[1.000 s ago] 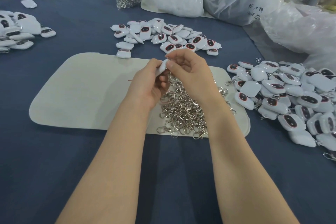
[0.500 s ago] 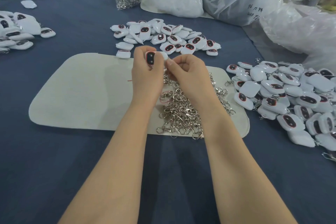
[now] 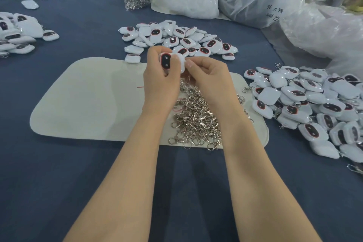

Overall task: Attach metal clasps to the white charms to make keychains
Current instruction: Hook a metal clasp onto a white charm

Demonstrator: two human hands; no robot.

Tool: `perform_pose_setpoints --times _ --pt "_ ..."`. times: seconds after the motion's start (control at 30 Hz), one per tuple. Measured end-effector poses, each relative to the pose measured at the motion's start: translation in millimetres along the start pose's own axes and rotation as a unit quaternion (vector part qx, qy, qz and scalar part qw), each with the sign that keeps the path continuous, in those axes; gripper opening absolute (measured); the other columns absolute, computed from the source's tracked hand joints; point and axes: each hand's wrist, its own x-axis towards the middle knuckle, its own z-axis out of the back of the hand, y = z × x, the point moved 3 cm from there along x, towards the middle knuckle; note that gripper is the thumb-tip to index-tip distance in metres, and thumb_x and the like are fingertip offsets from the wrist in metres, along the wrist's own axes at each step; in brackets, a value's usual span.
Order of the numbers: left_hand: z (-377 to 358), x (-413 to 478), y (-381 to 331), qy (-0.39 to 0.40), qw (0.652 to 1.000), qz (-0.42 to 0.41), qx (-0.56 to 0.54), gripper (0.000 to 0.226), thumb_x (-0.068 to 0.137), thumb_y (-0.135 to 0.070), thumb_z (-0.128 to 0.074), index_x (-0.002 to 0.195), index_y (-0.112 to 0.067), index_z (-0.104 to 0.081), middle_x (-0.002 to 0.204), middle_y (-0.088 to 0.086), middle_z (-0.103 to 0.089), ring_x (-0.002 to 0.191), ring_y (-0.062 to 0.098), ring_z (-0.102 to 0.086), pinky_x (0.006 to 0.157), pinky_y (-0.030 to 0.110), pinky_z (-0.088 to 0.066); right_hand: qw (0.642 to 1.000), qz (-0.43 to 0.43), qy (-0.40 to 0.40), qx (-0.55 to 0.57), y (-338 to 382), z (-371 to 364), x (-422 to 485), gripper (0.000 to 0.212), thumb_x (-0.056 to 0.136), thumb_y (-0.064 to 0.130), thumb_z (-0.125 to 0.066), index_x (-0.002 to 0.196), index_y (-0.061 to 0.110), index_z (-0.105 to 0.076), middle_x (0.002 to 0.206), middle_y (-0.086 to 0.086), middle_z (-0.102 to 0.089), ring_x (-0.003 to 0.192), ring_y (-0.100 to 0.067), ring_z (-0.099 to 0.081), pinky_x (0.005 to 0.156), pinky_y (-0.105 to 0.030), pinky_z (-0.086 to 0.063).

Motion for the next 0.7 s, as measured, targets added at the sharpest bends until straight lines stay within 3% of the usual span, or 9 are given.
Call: perform_pose_setpoints --times 0.07,0.13,0.27,0.5,0.57,0.63,0.7 --pt "0.8 2.0 3.9 -0.011 0.999 0.044 -0.024 0.009 0.093 -0.013 -0.050 0.094 -0.021 -0.048 0.078 -0.011 -0.052 0.064 -0.003 -0.050 0.066 0.014 -0.041 1.000 0.011 -0.001 -0.006 0.3 -1.2 0.1 0.012 0.093 0.005 -0.057 0.095 0.013 -0.067 0.076 -0.004 -0.070 0.064 -0.004 -0.062 0.065 -0.017 -0.051" --pt "1.7 4.0 9.2 -0.024 0.991 0.112 -0.074 0.006 0.092 -0.013 -0.051 0.096 -0.017 -0.050 0.083 -0.004 -0.054 0.068 0.008 -0.051 0.068 0.024 -0.044 1.000 0.019 0.001 -0.015 0.5 -2.9 0.3 0.015 0.091 0.003 -0.058 0.092 0.017 -0.064 0.078 -0.002 -0.069 0.067 -0.003 -0.064 0.070 -0.019 -0.052" --pt "-0.6 3.0 12.9 -0.012 0.966 0.209 -0.152 0.004 0.092 -0.011 -0.050 0.093 -0.015 -0.051 0.078 0.000 -0.054 0.049 0.002 -0.047 0.051 0.019 -0.039 0.997 0.046 -0.030 -0.061 -0.1 -4.4 1.1 0.025 0.090 0.004 -0.059 0.081 0.027 -0.059 0.082 0.003 -0.067 0.079 -0.011 -0.065 0.083 -0.033 -0.054" --pt "-7.2 2.5 14.0 0.021 0.917 0.300 -0.261 0.006 0.097 -0.015 -0.048 0.098 -0.012 -0.052 0.072 -0.001 -0.054 0.047 0.004 -0.045 0.046 0.017 -0.039 0.993 0.066 -0.083 -0.059 -5.4 -7.9 0.9 0.007 0.092 0.011 -0.060 0.092 0.016 -0.064 0.083 0.006 -0.068 0.081 -0.008 -0.064 0.083 -0.028 -0.053" --pt "-8.0 1.7 14.6 0.033 0.906 0.320 -0.277 0.008 0.097 -0.016 -0.047 0.096 -0.012 -0.054 0.068 -0.002 -0.053 0.045 0.003 -0.044 0.045 0.017 -0.039 0.988 0.084 -0.103 -0.078 -5.8 -8.9 -1.1 0.006 0.093 0.014 -0.059 0.090 0.018 -0.063 0.080 0.010 -0.065 0.077 -0.003 -0.060 0.078 -0.020 -0.050" --pt "-8.9 1.3 16.5 0.030 0.910 0.322 -0.260 0.007 0.097 -0.016 -0.048 0.097 -0.012 -0.054 0.069 -0.002 -0.053 0.047 0.003 -0.046 0.046 0.018 -0.042 0.977 0.118 -0.114 -0.133 -5.0 -8.5 -2.7 0.007 0.094 0.014 -0.057 0.089 0.015 -0.062 0.076 0.010 -0.061 0.070 -0.002 -0.054 0.070 -0.014 -0.044" --pt "-6.0 2.3 17.7 0.004 0.954 0.260 -0.147 0.006 0.095 -0.015 -0.049 0.100 -0.013 -0.052 0.078 -0.002 -0.055 0.060 0.009 -0.052 0.058 0.025 -0.048 0.964 0.140 -0.103 -0.200 -5.6 -8.0 -2.3 0.010 0.095 0.012 -0.054 0.088 0.010 -0.061 0.073 0.005 -0.059 0.068 -0.009 -0.051 0.066 -0.021 -0.041"
